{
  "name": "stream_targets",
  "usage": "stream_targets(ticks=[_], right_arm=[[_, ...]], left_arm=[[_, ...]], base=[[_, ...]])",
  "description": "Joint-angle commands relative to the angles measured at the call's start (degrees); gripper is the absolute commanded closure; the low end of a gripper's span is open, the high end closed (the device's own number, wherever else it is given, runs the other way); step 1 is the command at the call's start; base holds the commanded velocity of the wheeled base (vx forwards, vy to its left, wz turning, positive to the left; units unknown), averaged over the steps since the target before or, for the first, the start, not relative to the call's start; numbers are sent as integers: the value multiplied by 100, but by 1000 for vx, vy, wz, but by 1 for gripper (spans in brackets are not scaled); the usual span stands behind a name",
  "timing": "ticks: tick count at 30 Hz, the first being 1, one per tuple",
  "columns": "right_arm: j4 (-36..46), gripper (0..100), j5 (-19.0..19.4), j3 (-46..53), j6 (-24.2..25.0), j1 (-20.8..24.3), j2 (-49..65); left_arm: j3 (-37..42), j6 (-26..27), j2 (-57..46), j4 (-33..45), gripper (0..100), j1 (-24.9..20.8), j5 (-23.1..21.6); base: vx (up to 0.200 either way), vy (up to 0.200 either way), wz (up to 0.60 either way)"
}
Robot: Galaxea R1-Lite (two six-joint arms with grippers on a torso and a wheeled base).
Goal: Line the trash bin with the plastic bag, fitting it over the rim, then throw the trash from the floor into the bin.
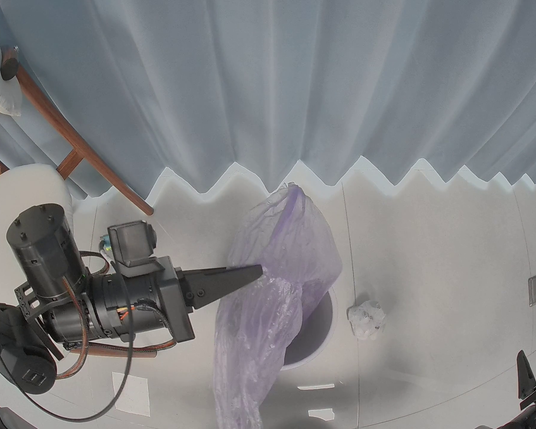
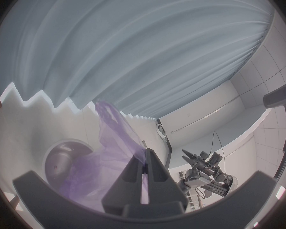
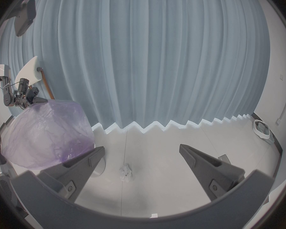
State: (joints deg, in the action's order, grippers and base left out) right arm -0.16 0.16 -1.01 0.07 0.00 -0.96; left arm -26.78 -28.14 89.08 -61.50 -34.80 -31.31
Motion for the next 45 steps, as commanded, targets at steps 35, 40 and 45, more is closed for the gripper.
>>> stream_targets(ticks=[35,40,45], right_arm=[[7,0,37,101,-60,0,96],[7,0,37,101,-51,0,96],[7,0,46,101,-60,0,96]], left_arm=[[-55,2075,822,-90,100,826,2858],[-29,2190,769,-143,100,633,2823],[358,2269,787,-178,100,-53,2454]], base=[[0,0,0],[0,0,0],[0,0,0]])
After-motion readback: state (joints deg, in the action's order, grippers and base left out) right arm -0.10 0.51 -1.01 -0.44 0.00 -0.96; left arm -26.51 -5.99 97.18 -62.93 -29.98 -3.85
